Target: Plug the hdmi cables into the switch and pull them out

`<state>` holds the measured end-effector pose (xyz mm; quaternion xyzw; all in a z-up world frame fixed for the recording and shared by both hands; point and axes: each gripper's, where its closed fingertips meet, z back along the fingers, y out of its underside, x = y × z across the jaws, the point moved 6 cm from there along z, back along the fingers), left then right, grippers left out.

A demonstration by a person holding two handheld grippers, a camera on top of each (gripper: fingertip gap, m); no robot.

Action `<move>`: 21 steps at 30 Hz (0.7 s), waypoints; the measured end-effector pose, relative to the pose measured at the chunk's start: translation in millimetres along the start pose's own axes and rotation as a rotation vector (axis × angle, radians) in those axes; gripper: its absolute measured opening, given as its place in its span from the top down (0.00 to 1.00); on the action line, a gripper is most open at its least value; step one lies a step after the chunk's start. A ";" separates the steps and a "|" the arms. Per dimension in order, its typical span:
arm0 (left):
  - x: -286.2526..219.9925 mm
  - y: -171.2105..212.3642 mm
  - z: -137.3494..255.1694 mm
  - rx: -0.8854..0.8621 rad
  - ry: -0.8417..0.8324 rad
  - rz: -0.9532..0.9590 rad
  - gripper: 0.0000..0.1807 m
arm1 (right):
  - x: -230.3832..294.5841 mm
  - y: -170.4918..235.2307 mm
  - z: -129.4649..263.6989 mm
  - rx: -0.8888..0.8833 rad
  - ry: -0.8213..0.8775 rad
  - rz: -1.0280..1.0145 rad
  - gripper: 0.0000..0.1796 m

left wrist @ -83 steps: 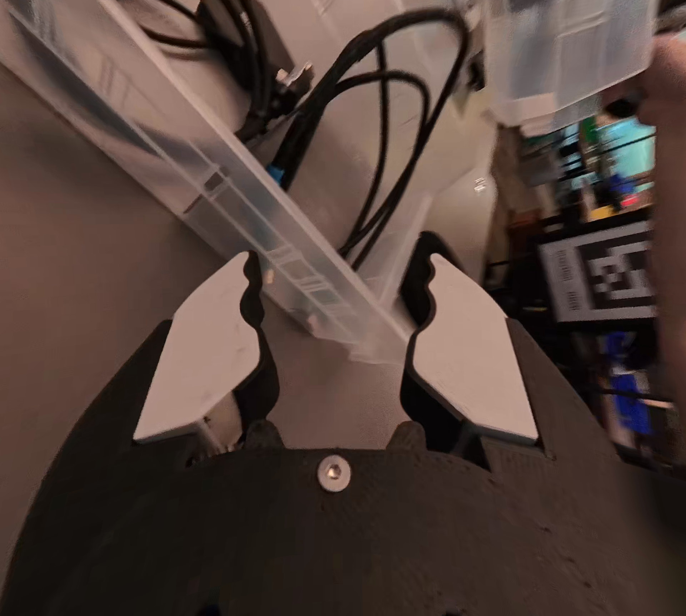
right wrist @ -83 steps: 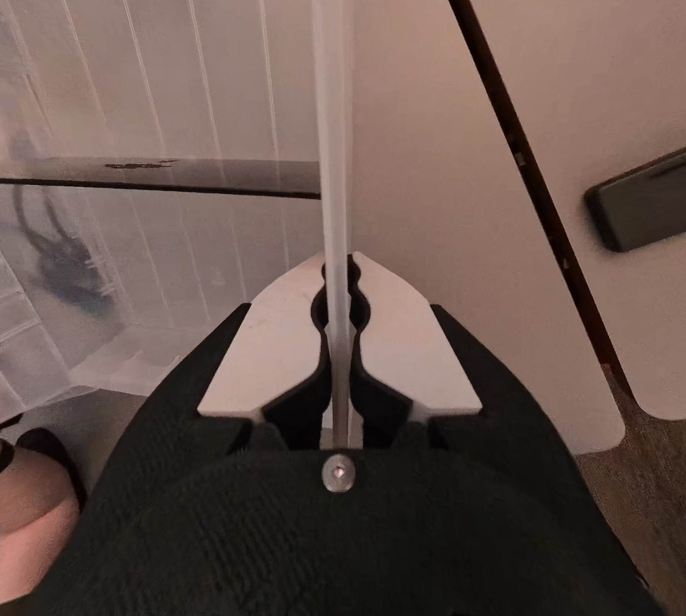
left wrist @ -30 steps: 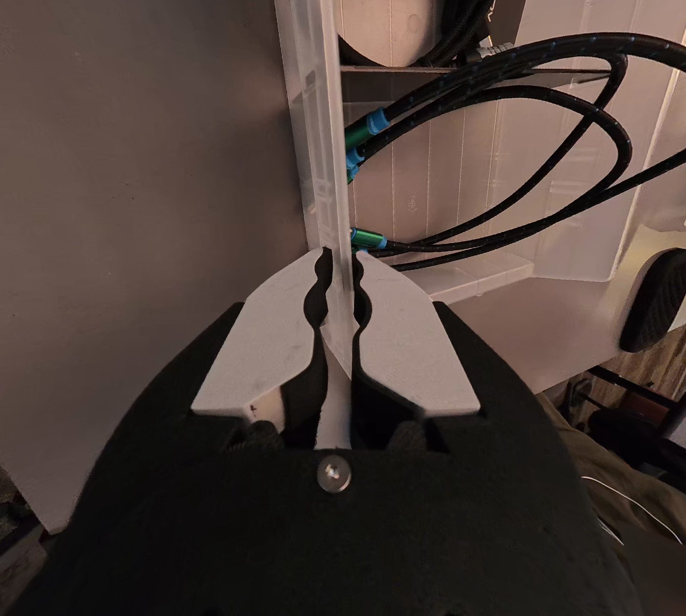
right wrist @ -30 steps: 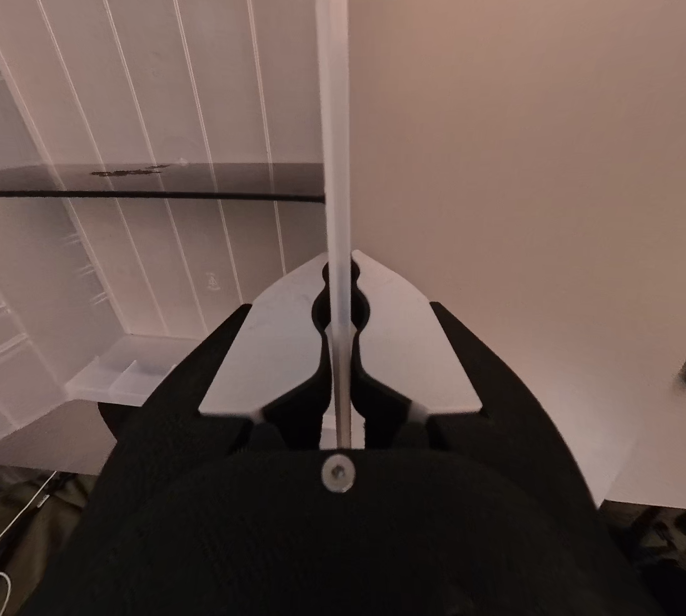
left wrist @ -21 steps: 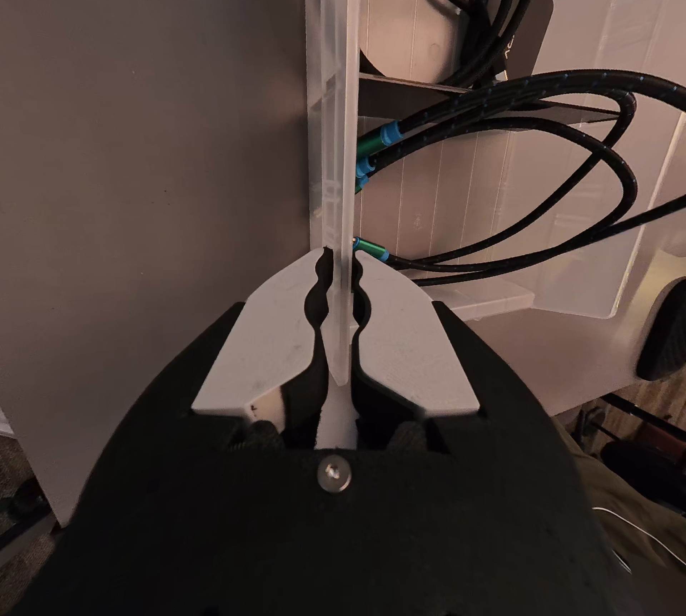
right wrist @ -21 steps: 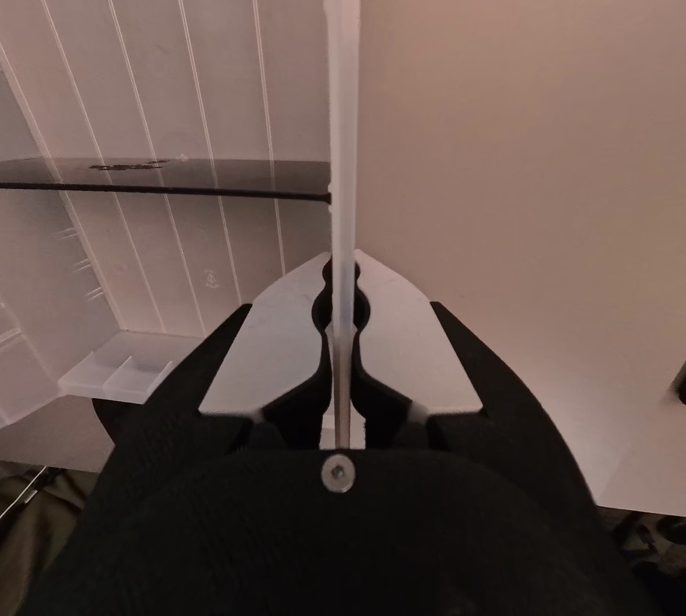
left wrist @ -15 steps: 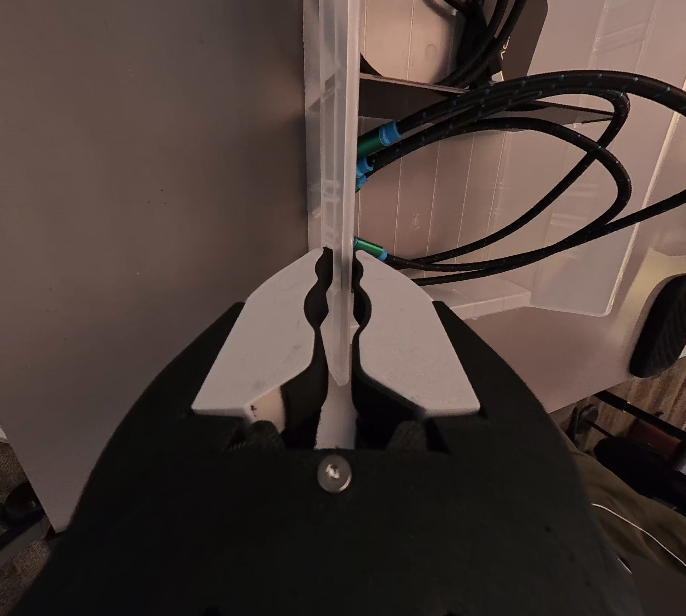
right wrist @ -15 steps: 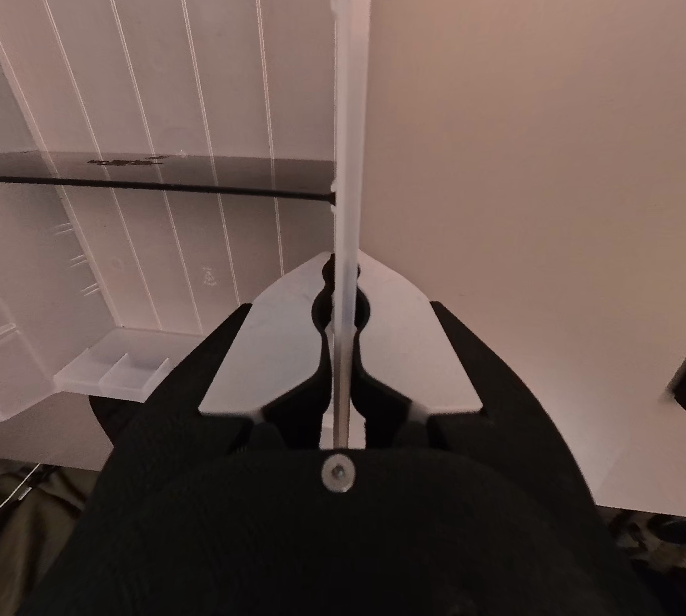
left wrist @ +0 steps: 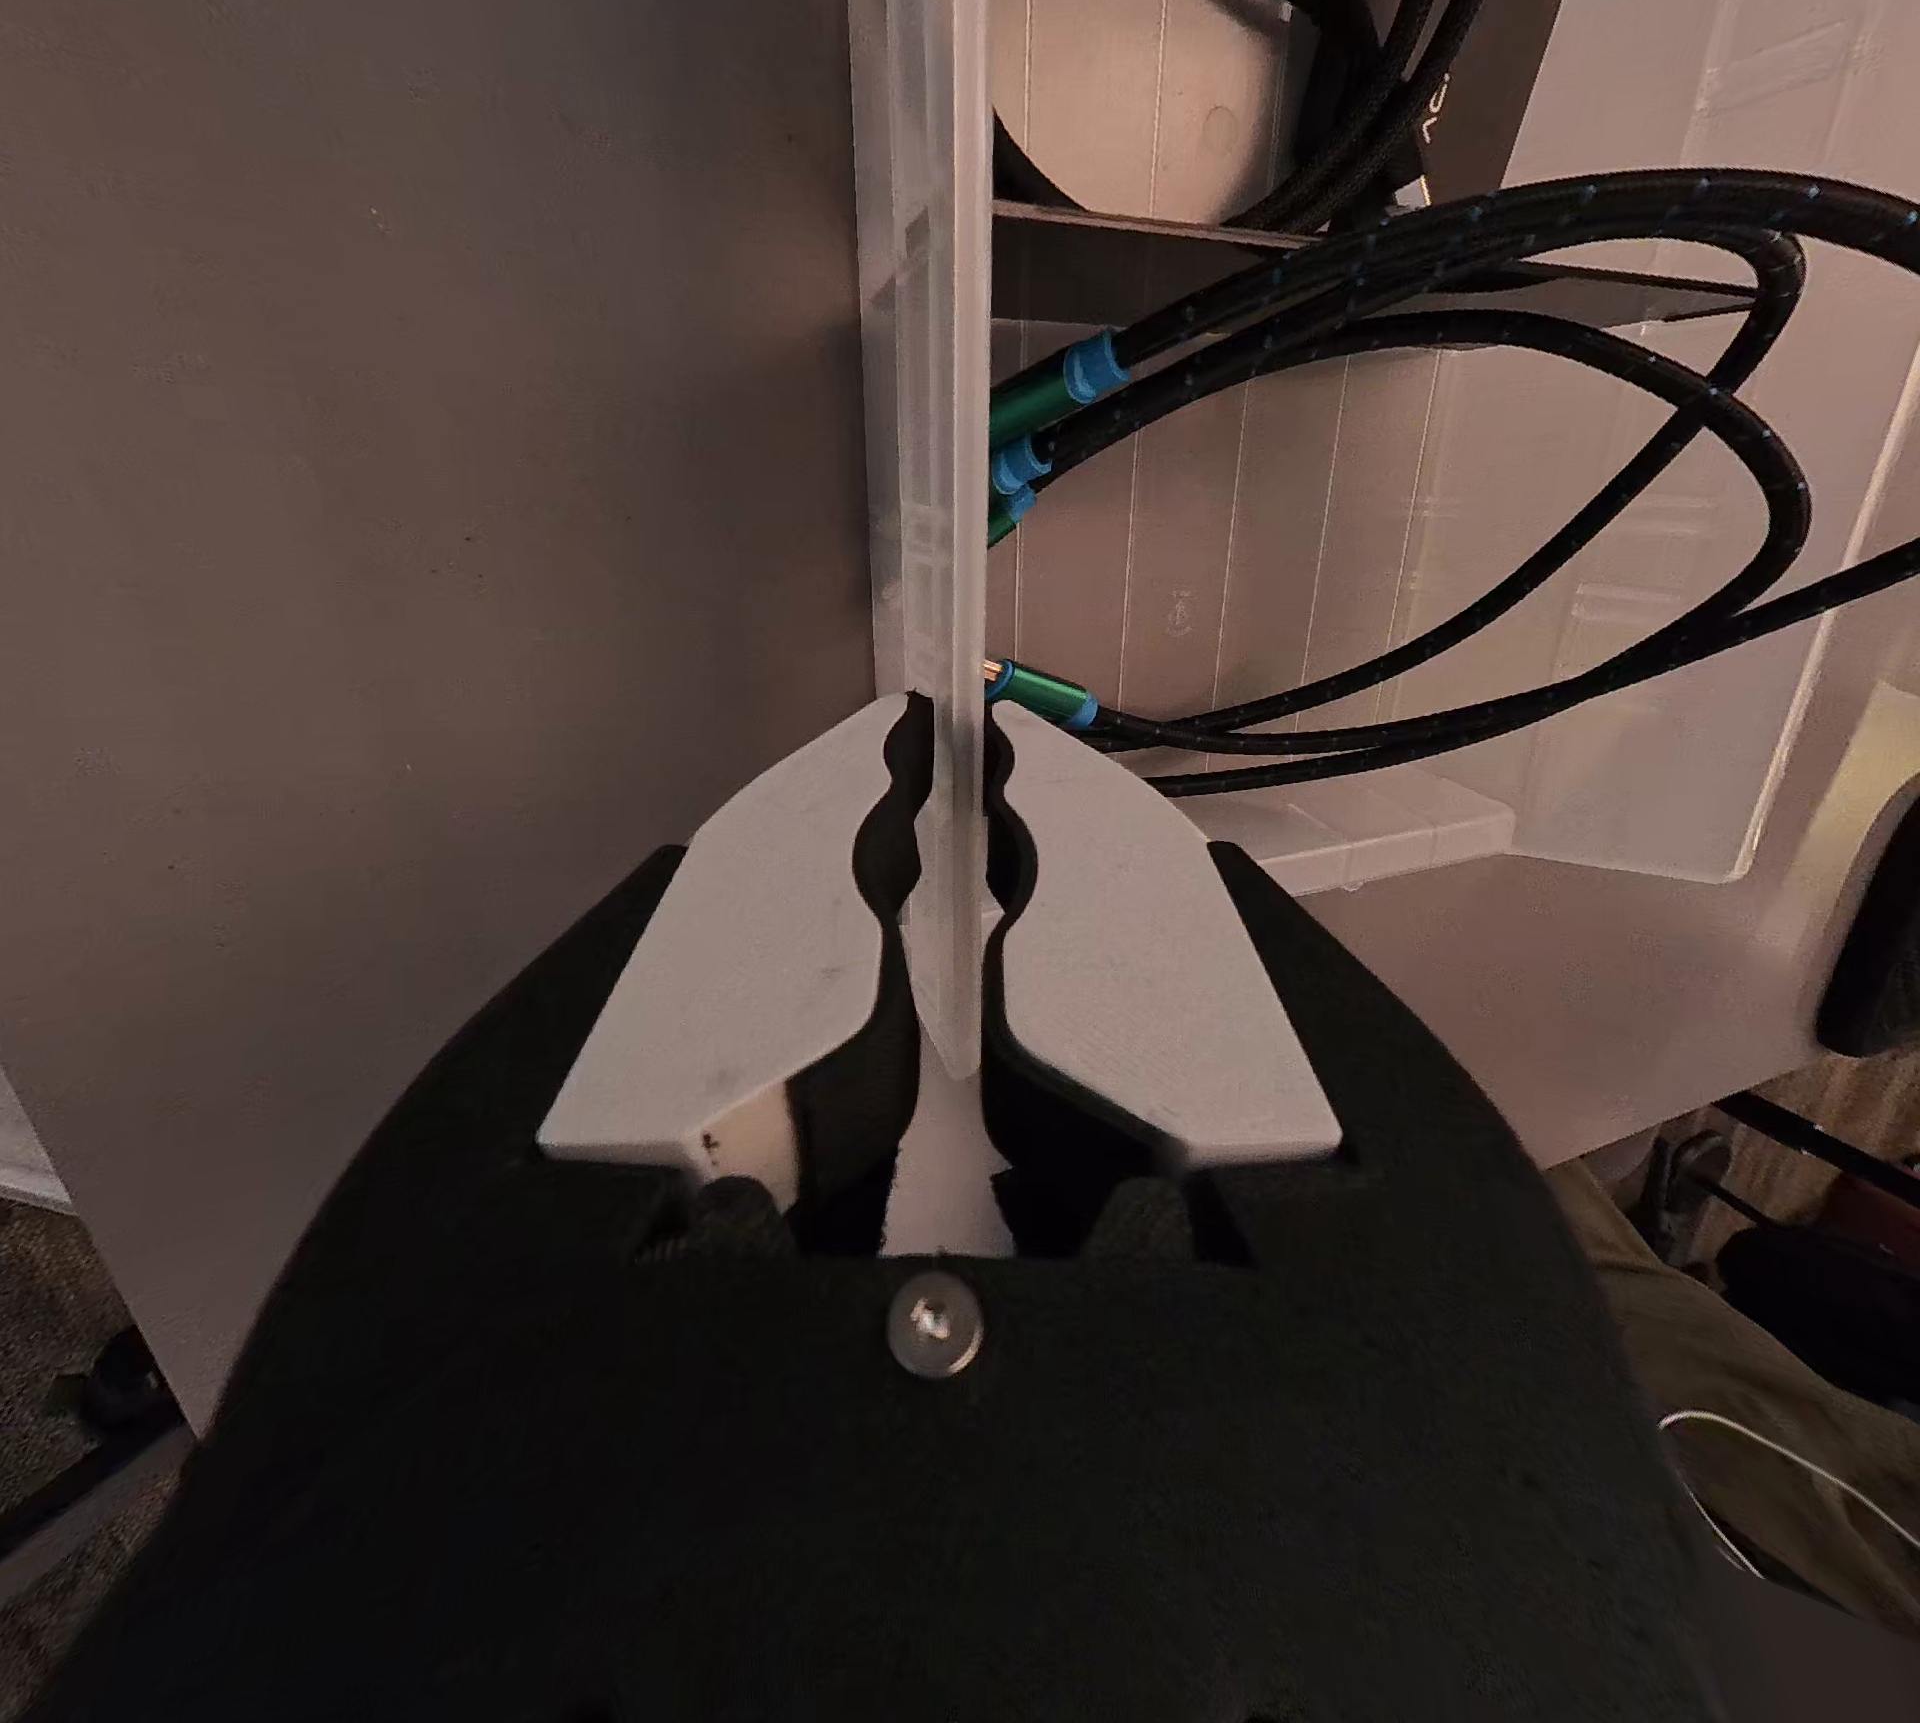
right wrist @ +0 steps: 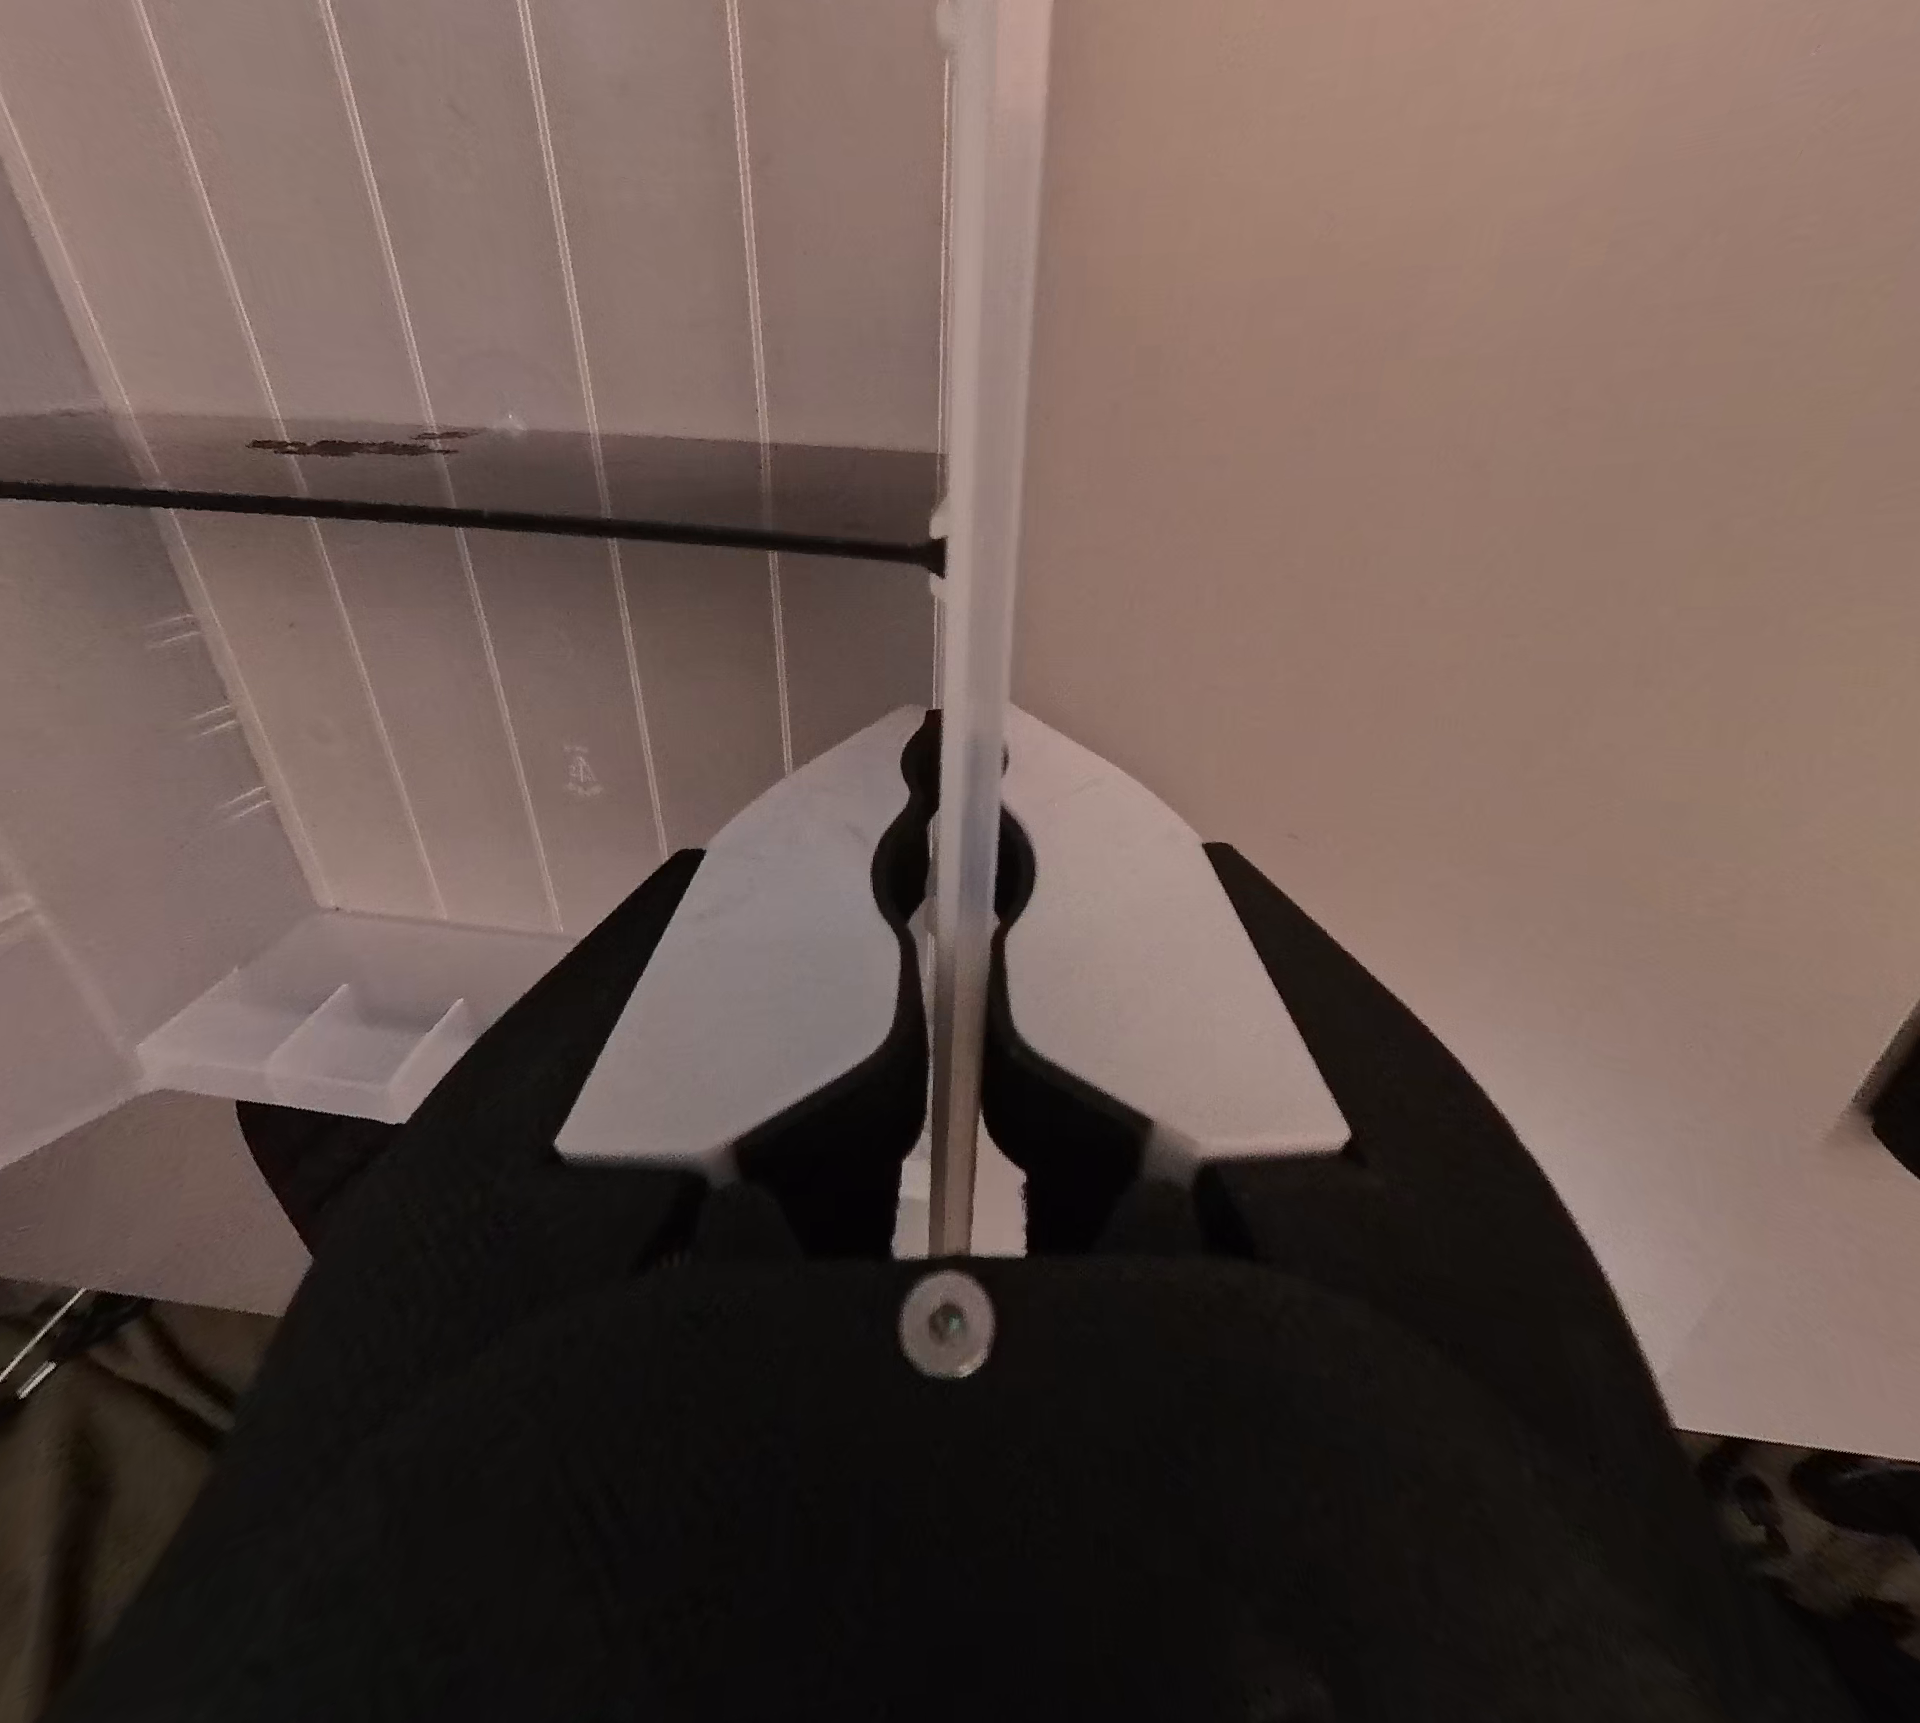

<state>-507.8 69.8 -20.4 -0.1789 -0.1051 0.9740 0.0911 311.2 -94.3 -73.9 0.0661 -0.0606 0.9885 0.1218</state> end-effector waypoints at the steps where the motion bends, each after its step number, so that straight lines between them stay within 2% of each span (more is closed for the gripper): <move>1: -0.1 0.0 0.0 -0.001 0.002 0.006 0.96 | -0.1 0.2 0.0 -0.004 0.003 -0.001 0.97; 4: 0.0 -0.1 0.9 -0.005 0.011 0.023 0.96 | -0.6 1.3 0.9 -0.018 0.029 0.019 0.93; 8: -5.3 -6.0 15.1 -0.085 -0.029 0.000 0.94 | -1.9 1.6 9.8 -0.065 0.096 0.083 0.73; 12: -19.7 -20.7 47.6 -0.301 -0.112 -0.110 0.89 | -5.3 1.3 36.4 -0.145 0.180 0.153 0.68; 15: -36.4 -40.0 72.3 -0.539 -0.159 -0.240 0.80 | -2.7 2.0 67.1 -0.225 0.260 0.196 0.67; 18: -59.4 -63.8 78.4 -0.783 -0.128 -0.358 0.69 | 15.3 -2.8 105.5 -0.397 0.307 0.234 0.66; 21: -77.6 -89.1 62.7 -0.917 -0.130 -0.393 0.60 | 52.0 -10.2 150.6 -0.689 0.346 0.286 0.66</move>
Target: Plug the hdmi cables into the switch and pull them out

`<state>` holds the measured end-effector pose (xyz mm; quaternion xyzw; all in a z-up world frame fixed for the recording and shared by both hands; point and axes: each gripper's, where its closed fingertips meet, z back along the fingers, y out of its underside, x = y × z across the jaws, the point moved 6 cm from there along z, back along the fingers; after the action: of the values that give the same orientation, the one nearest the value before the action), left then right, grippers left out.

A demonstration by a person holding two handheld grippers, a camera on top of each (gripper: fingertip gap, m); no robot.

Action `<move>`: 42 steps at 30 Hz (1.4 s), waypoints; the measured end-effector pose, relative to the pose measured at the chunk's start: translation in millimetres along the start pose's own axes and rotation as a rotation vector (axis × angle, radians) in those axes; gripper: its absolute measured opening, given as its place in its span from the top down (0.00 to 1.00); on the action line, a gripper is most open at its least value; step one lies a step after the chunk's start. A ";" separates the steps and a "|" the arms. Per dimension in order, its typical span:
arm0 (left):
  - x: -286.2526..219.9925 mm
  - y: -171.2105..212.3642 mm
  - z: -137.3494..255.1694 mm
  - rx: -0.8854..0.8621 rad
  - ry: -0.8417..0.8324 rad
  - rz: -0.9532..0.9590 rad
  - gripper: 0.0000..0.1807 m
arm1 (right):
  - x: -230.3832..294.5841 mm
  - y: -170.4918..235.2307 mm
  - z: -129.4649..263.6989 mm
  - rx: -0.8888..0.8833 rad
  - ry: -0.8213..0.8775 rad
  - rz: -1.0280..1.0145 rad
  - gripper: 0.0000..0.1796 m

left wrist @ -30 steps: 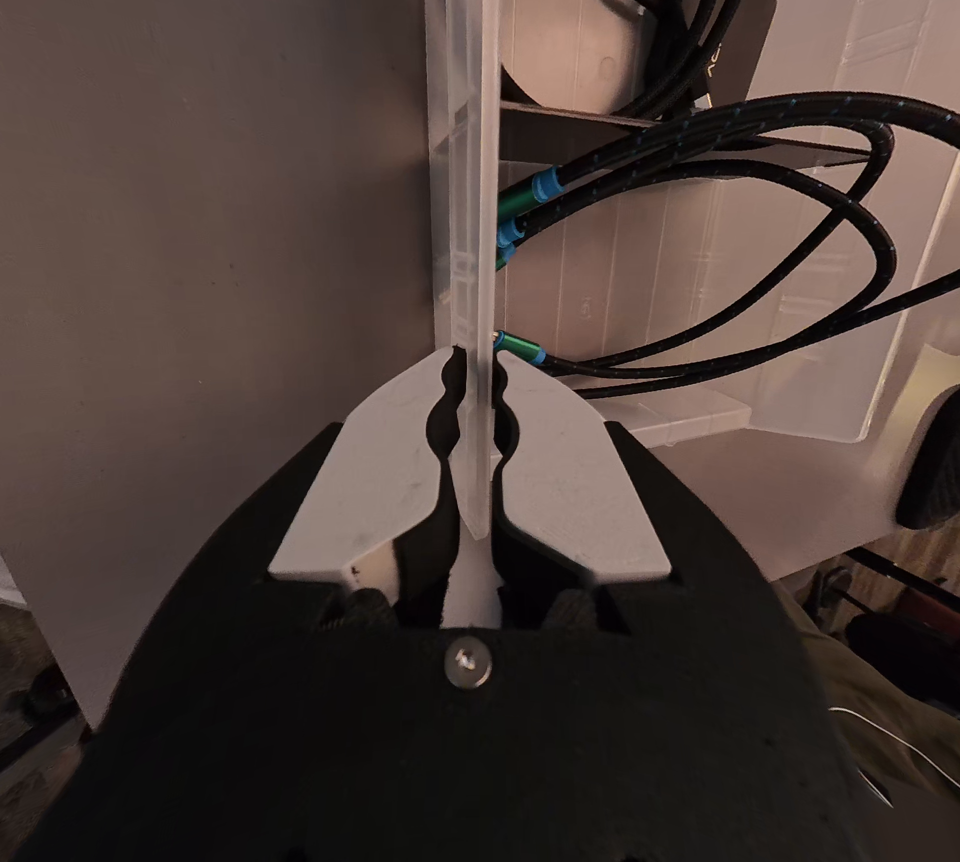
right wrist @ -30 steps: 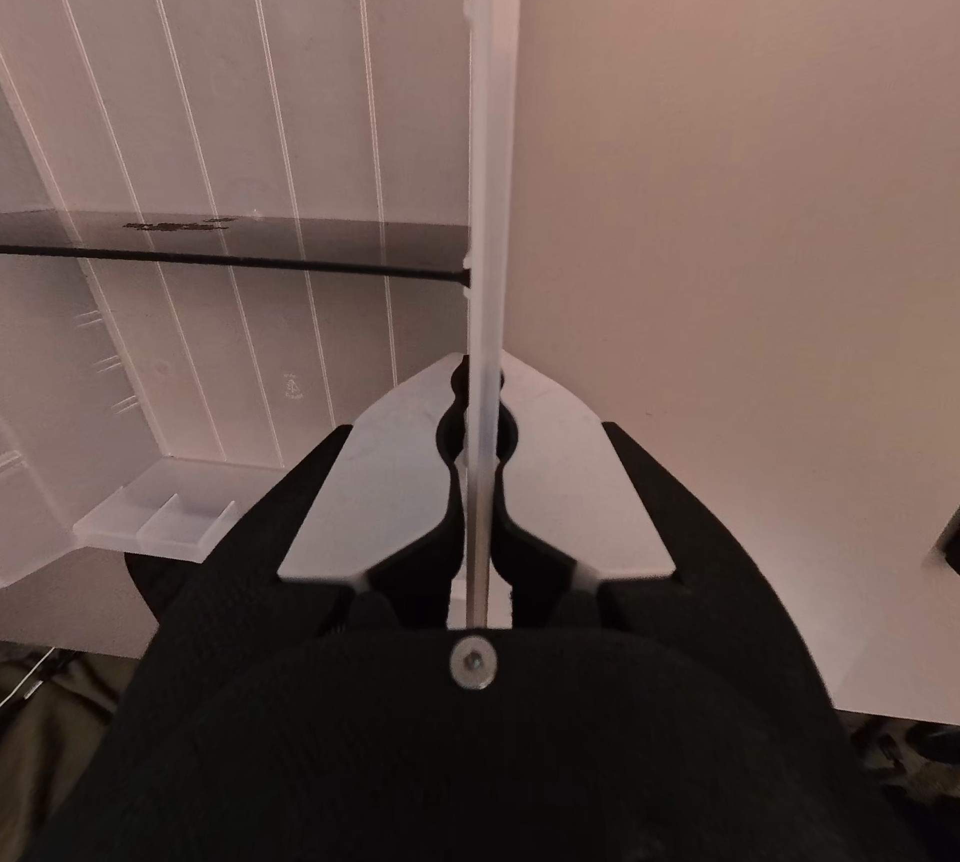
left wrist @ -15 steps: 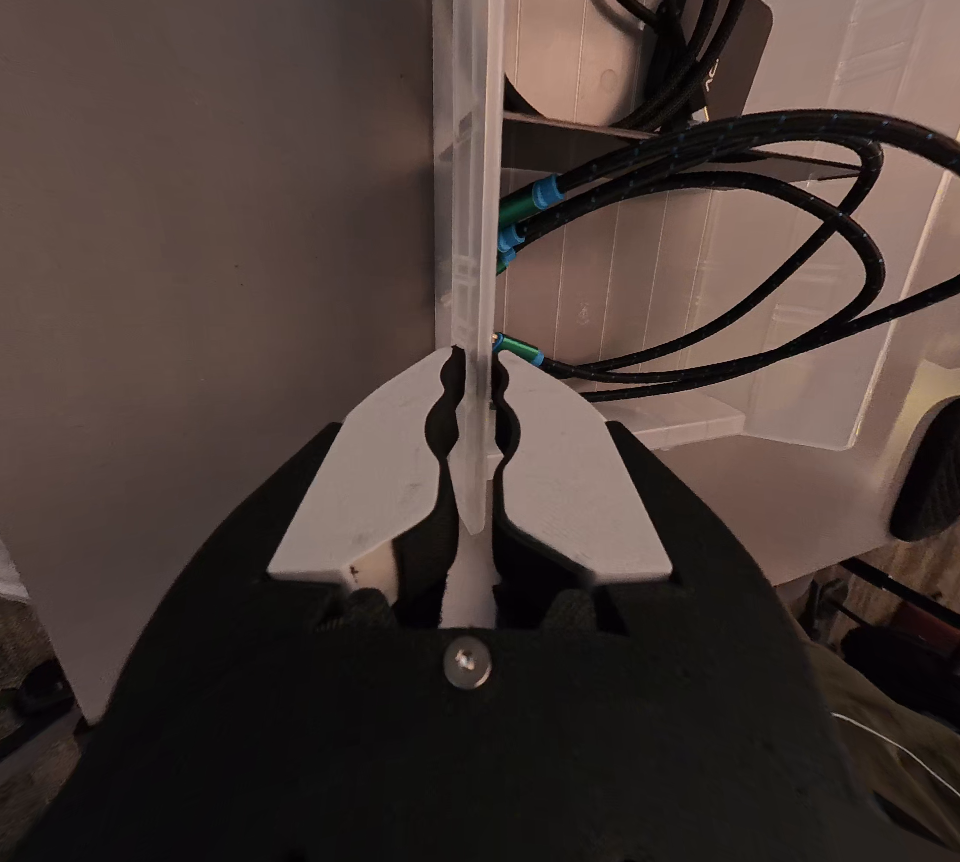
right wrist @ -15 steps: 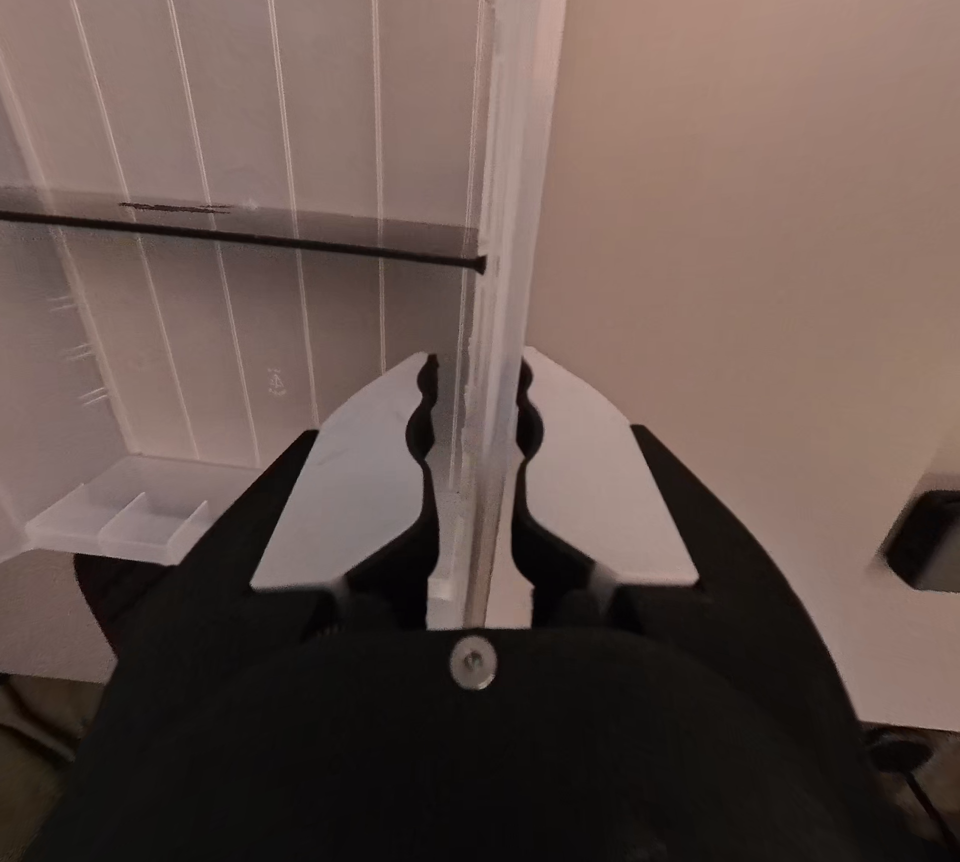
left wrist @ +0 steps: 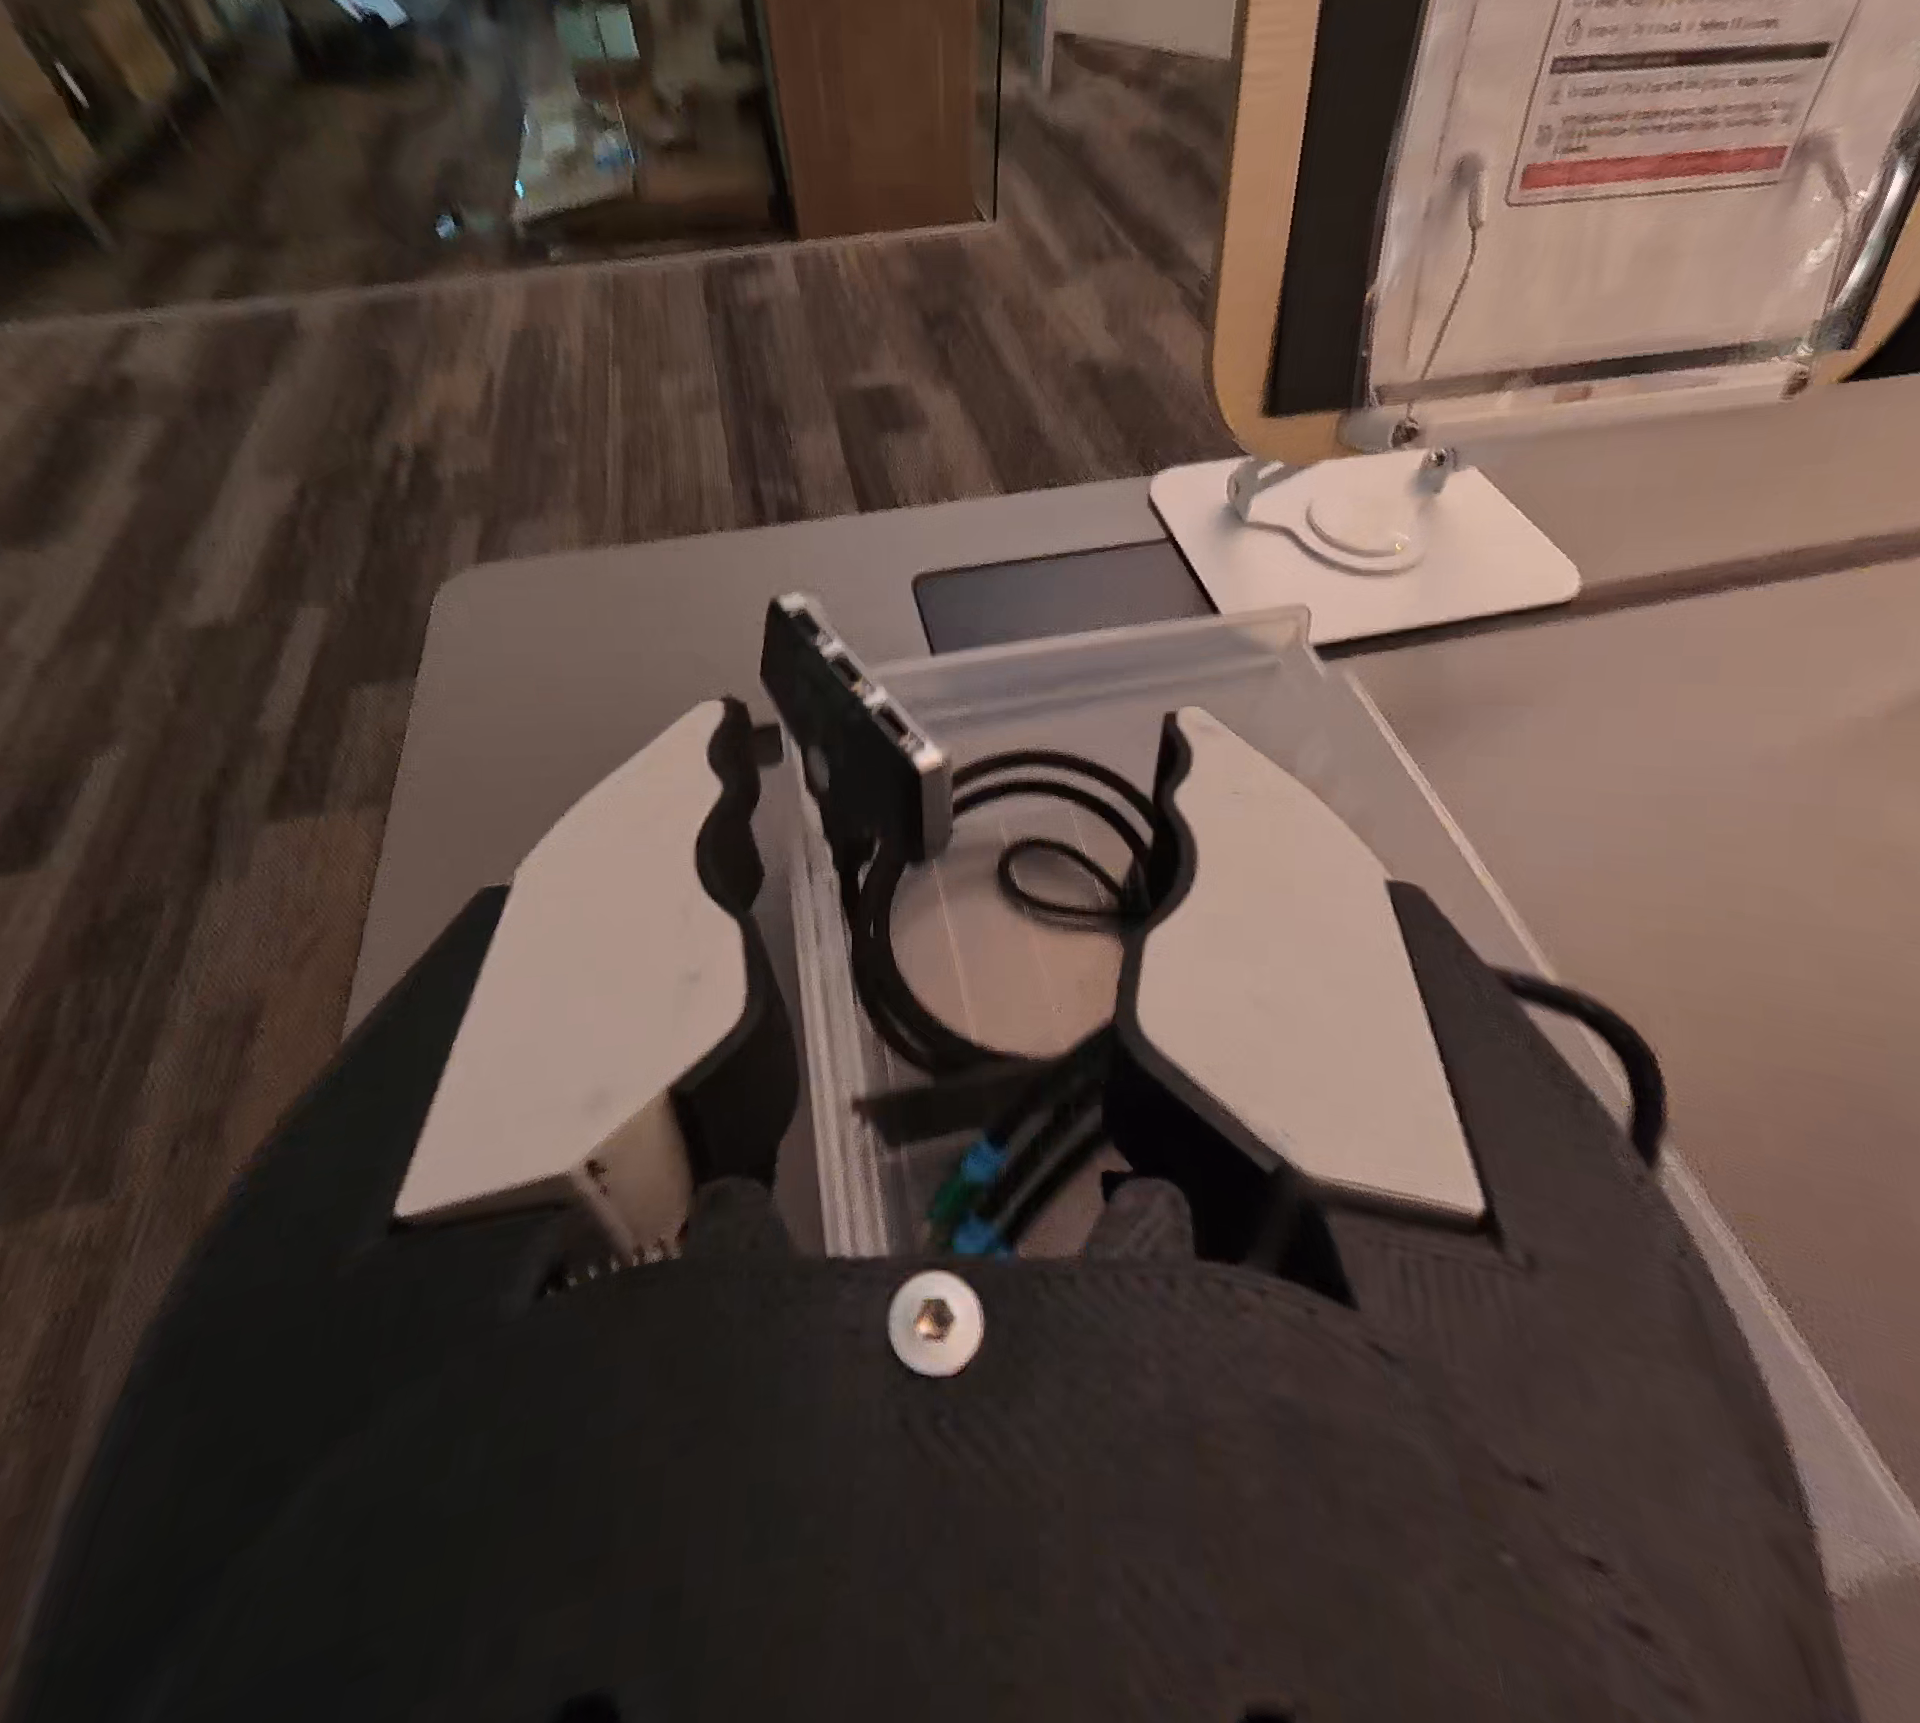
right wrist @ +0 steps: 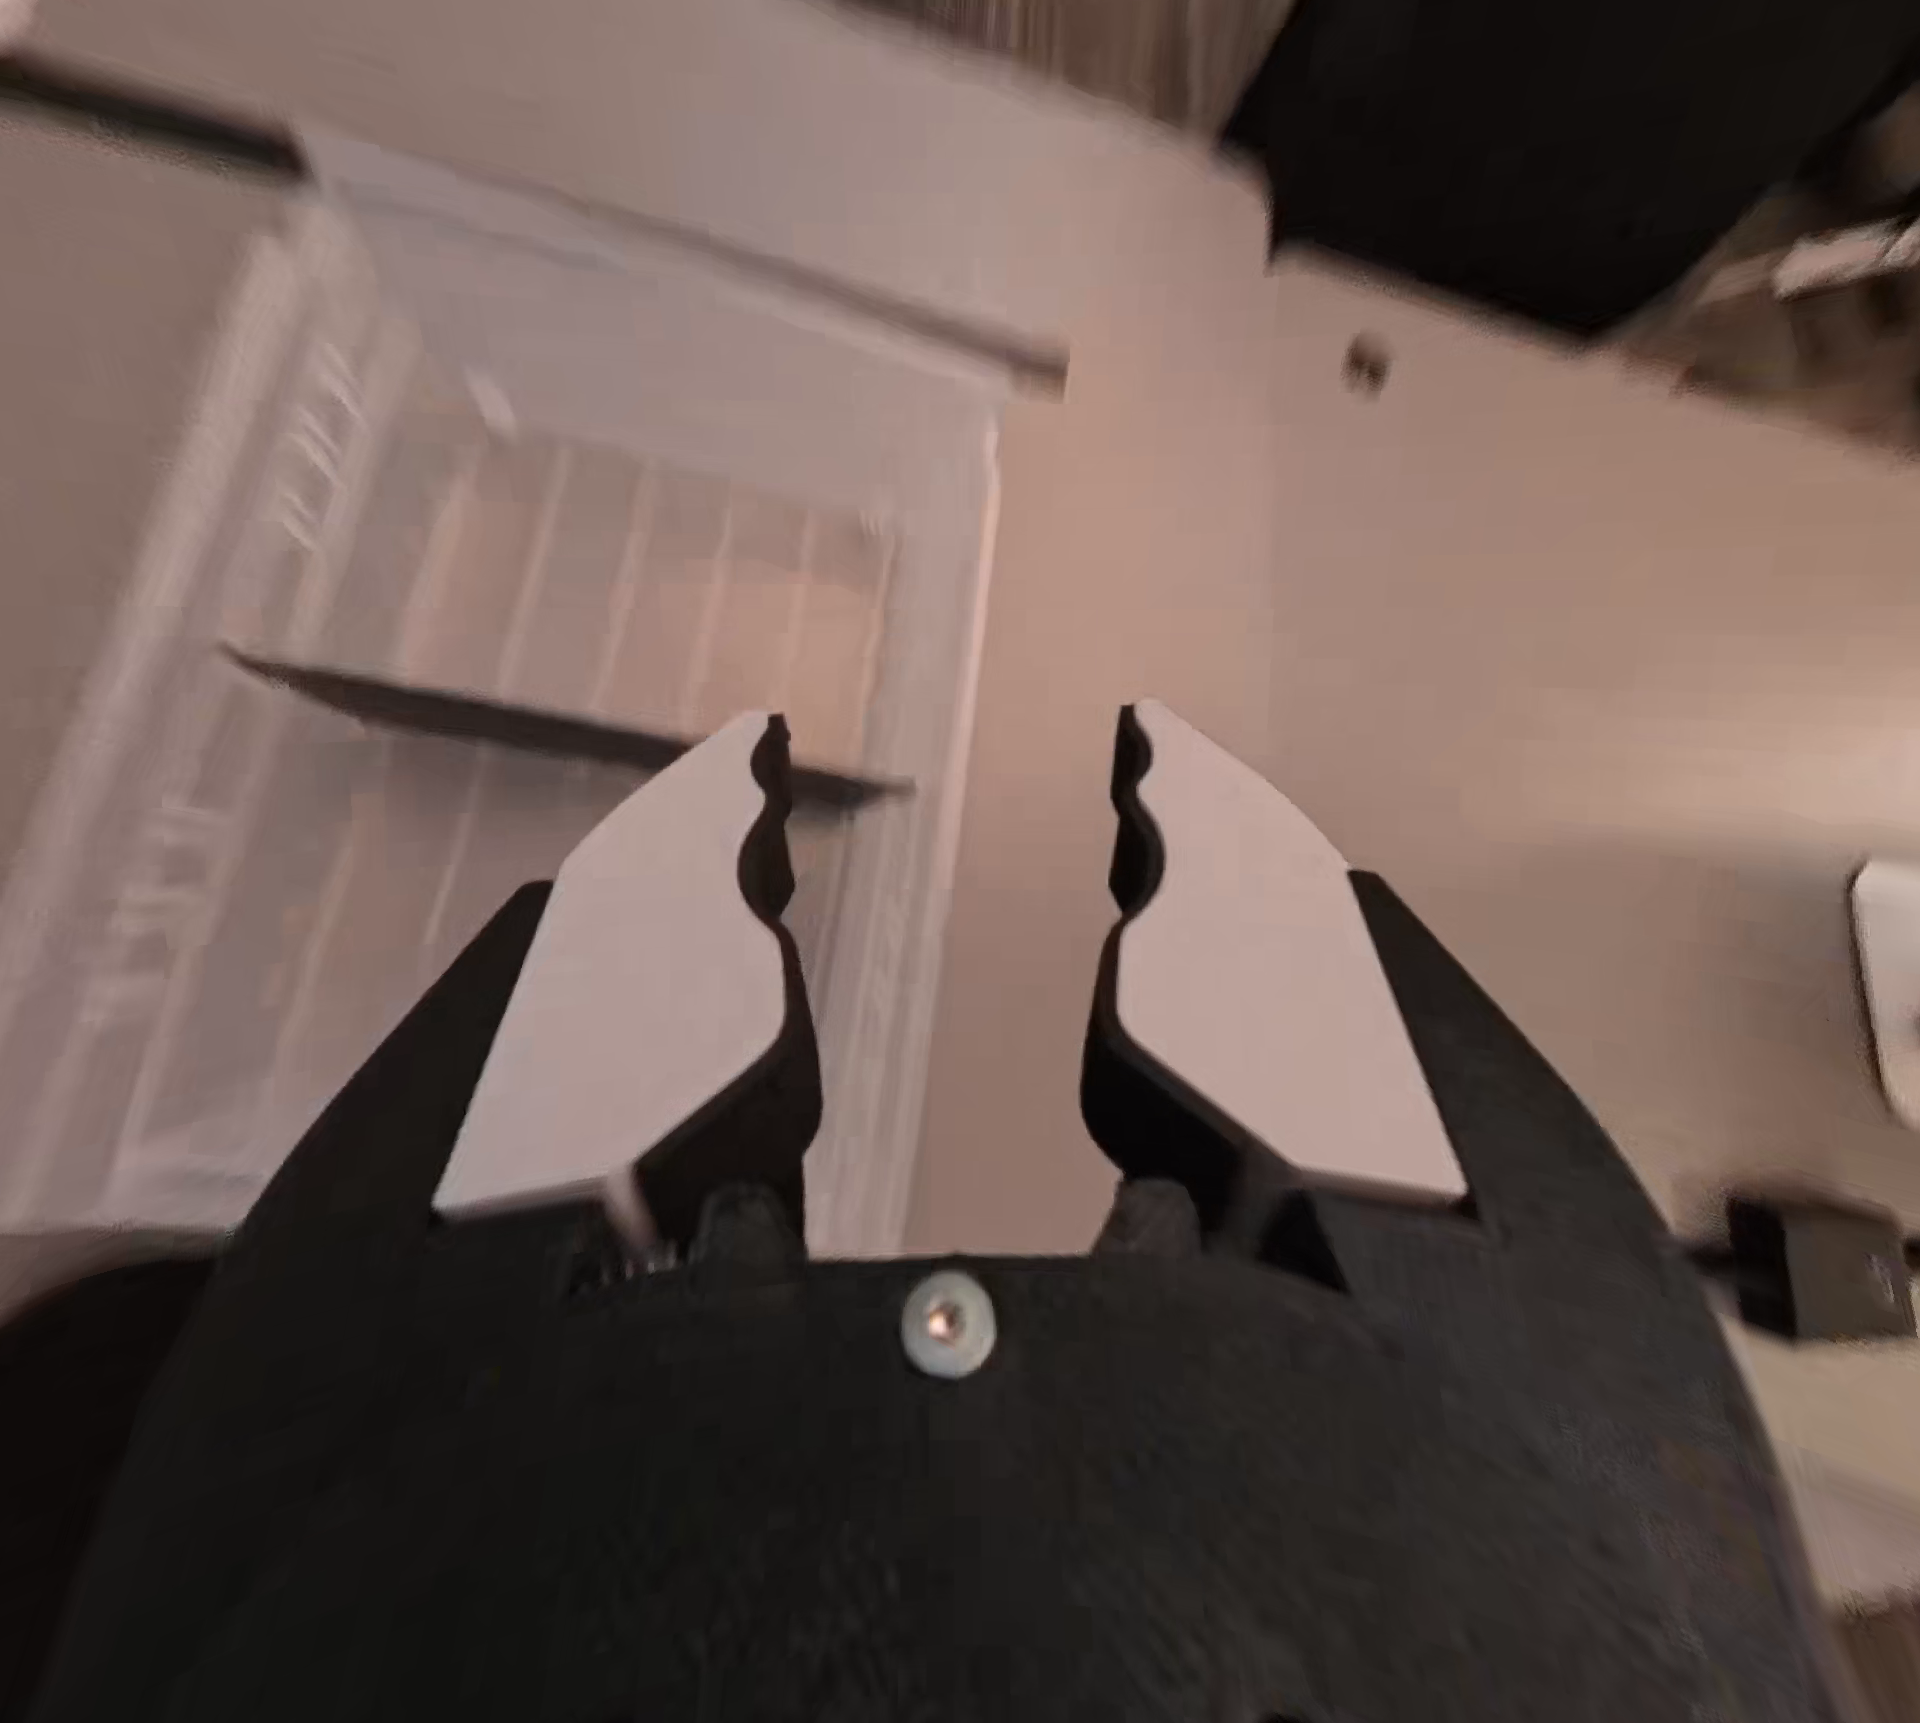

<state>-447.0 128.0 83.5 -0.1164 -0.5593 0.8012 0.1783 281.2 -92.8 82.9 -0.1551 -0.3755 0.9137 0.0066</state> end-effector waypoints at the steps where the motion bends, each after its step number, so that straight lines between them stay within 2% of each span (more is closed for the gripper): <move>1: -2.9 1.4 -11.6 -0.001 -0.036 -0.021 0.59 | 8.7 -15.1 14.0 -0.119 0.014 0.003 0.66; 3: -4.3 10.7 -32.9 0.072 -0.146 -0.084 0.53 | 30.8 -42.3 43.3 -0.374 0.022 -0.001 0.65; 6: -1.2 28.3 -57.4 0.209 -0.236 -0.114 0.54 | 69.2 -68.8 82.2 -0.746 0.005 -0.024 0.65; 8: -0.7 36.5 -69.2 0.243 -0.237 -0.107 0.57 | 93.9 -81.0 100.6 -0.923 -0.004 -0.016 0.65; 14: 13.1 59.0 -87.3 0.422 -0.402 -0.174 0.65 | 133.2 -98.8 111.8 -0.992 -0.015 0.050 0.66; 17: 13.0 65.0 -93.0 0.427 -0.402 -0.180 0.71 | 134.0 -96.9 102.9 -0.987 -0.019 0.068 0.67; 18: 12.4 65.9 -94.7 0.421 -0.400 -0.193 0.75 | 131.9 -96.7 97.7 -0.965 -0.017 0.087 0.67; 19: 11.3 66.1 -96.0 0.411 -0.398 -0.218 0.83 | 128.6 -95.6 91.3 -0.937 -0.011 0.101 0.67; 22: 7.6 61.3 -96.2 0.379 -0.388 -0.254 0.86 | 114.9 -92.2 74.9 -0.878 0.001 0.092 0.67; 29: -16.8 8.9 -59.6 0.120 -0.354 -0.290 0.88 | 104.7 -90.5 77.3 -0.929 -0.073 0.026 0.70; 37: -108.6 -81.8 48.0 -0.459 -0.433 -0.554 0.88 | 107.8 -89.9 77.1 -0.918 -0.075 0.039 0.71; 40: -164.3 -96.0 86.0 -0.610 -0.328 -0.626 0.89 | 112.1 -91.0 76.9 -0.911 -0.064 0.063 0.71; 42: -203.4 -96.1 98.5 -0.658 -0.181 -0.656 0.88 | 115.3 -91.7 76.2 -0.907 -0.062 0.077 0.71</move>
<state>-285.2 -10.9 205.2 0.0867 -0.8040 0.4897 0.3262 139.9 -64.2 164.9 -0.1286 -0.7316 0.6609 -0.1074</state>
